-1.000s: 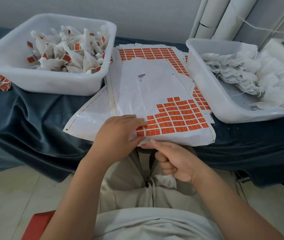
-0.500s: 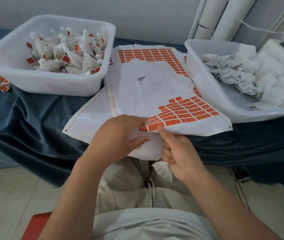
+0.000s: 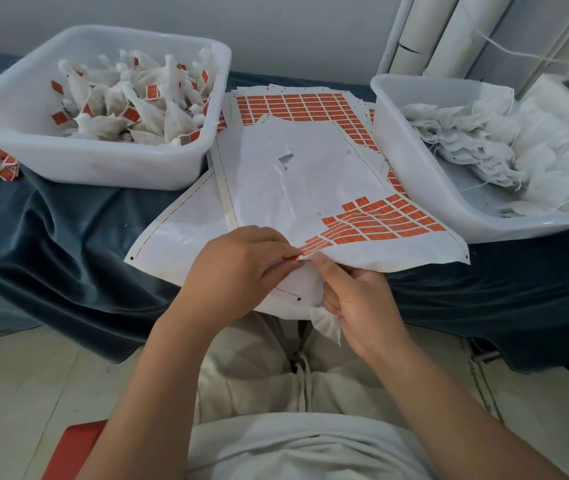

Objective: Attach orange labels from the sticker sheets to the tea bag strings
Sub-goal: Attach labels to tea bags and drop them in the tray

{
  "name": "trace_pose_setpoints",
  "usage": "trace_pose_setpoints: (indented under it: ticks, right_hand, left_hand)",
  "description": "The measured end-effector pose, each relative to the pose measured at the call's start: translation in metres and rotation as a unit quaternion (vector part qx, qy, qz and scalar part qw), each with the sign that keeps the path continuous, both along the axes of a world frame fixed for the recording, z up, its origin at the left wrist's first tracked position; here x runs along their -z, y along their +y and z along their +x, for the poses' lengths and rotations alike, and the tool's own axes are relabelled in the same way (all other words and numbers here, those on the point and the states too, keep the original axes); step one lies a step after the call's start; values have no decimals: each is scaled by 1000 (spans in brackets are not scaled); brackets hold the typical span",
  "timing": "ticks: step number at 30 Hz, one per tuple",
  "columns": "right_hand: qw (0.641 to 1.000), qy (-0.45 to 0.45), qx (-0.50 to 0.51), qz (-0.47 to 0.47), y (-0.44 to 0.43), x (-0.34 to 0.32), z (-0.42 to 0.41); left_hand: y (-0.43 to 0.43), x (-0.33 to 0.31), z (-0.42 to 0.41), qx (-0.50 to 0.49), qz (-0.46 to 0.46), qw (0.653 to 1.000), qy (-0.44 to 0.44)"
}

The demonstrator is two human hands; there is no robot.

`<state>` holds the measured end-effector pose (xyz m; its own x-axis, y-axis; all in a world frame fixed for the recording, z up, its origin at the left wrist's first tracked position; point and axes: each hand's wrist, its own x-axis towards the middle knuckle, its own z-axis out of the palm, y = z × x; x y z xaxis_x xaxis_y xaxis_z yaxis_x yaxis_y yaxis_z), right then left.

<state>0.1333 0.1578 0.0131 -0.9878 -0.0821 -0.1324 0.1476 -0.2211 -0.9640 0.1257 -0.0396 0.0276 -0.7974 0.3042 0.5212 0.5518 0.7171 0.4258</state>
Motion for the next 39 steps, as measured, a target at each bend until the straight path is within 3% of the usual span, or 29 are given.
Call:
trace_pose_setpoints:
  ticks: [7,10,12,18,21,23,26,29,33,39]
  right_hand:
    - [999,-24,38,-20,4,-1,-2]
    - [996,-39,17,-84,6,-8,-3]
    - [997,-32,5,-76,5,-11,-2]
    - [992,66,-23,108,6,-4,0]
    - [964,102,26,243,9,-1,-4]
    - [959,91,63,261,11,0,-5]
    - [992,64,20,107,13,-1,-6]
    - [998,26,-43,-32,10,-3,-7]
    - [997,15,-80,-10,12,0,-6]
    - [987,-8,-147,-58,17,2,-10]
  left_hand:
    - [-2,-6,5,-30,24,999,-25]
    - [0,-9,6,-20,7,1000,-5]
    - [5,-9,6,-26,8,999,22]
    - [6,-4,2,-26,5,998,50]
    - [4,-3,2,-48,42,998,25]
    - [5,-3,3,-58,76,995,17]
    - [6,-4,3,-37,67,997,23]
    - [7,-3,4,-4,55,998,24]
    - [8,-4,4,-6,66,998,21]
    - [6,-8,4,-17,57,998,20]
